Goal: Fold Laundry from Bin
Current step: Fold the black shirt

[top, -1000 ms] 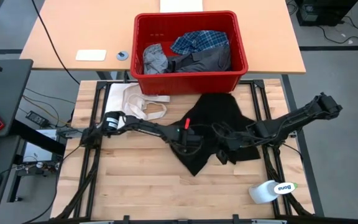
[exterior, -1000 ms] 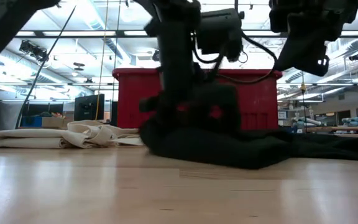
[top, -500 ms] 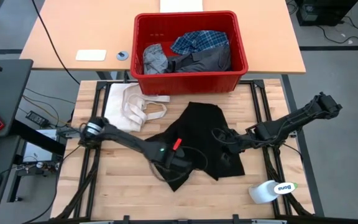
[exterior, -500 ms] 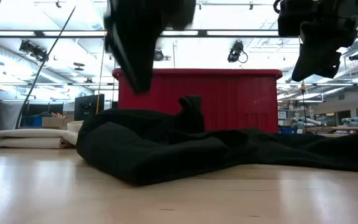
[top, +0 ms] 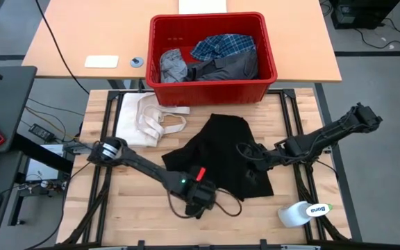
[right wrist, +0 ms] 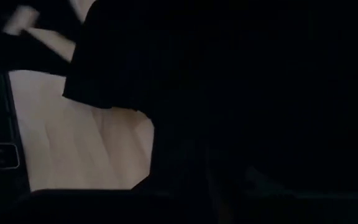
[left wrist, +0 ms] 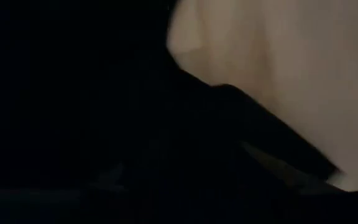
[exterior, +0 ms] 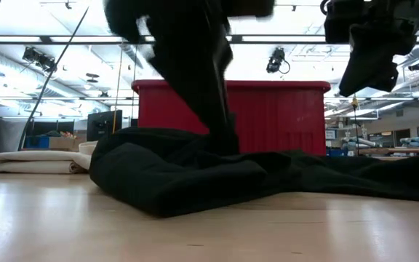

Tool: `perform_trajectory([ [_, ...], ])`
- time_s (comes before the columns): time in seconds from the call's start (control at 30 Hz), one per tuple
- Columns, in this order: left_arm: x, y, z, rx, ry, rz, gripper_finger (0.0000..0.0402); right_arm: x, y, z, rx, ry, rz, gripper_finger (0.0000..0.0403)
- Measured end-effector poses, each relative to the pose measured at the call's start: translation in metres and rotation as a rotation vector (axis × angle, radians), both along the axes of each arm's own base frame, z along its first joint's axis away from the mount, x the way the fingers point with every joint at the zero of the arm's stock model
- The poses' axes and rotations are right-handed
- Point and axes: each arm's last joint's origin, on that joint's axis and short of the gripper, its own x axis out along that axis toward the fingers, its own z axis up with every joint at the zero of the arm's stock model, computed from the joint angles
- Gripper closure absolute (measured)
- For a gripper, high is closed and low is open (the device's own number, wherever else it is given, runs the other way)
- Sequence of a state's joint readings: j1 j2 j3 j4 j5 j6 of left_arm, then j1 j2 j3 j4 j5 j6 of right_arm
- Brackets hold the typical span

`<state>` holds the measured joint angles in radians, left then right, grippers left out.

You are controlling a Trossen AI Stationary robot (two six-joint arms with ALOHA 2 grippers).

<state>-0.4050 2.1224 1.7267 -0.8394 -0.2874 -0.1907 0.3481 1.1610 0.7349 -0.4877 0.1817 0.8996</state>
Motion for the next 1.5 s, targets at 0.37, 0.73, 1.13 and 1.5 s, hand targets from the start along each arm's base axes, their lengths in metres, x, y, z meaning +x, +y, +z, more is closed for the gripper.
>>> perform_trajectory([
  [0.37, 0.008, 0.019, -0.029, 0.049, 0.121, -0.024, 0.0173, -0.005, 0.013, 0.0, 0.044, 0.009, 0.005, 0.0345],
  [0.73, 0.012, 0.037, -0.026, 0.029, 0.113, 0.106, 0.0378, -0.009, 0.022, 0.0, 0.031, -0.002, 0.008, 0.0345],
  [1.13, -0.047, 0.01, 0.084, -0.044, 0.135, 0.286, 0.0397, 0.011, 0.033, 0.012, 0.094, -0.229, 0.07, 0.0345],
  [1.5, -0.115, -0.027, 0.128, -0.147, 0.091, 0.537, 0.0398, 0.072, 0.052, -0.028, 0.035, -0.327, 0.286, 0.03],
])
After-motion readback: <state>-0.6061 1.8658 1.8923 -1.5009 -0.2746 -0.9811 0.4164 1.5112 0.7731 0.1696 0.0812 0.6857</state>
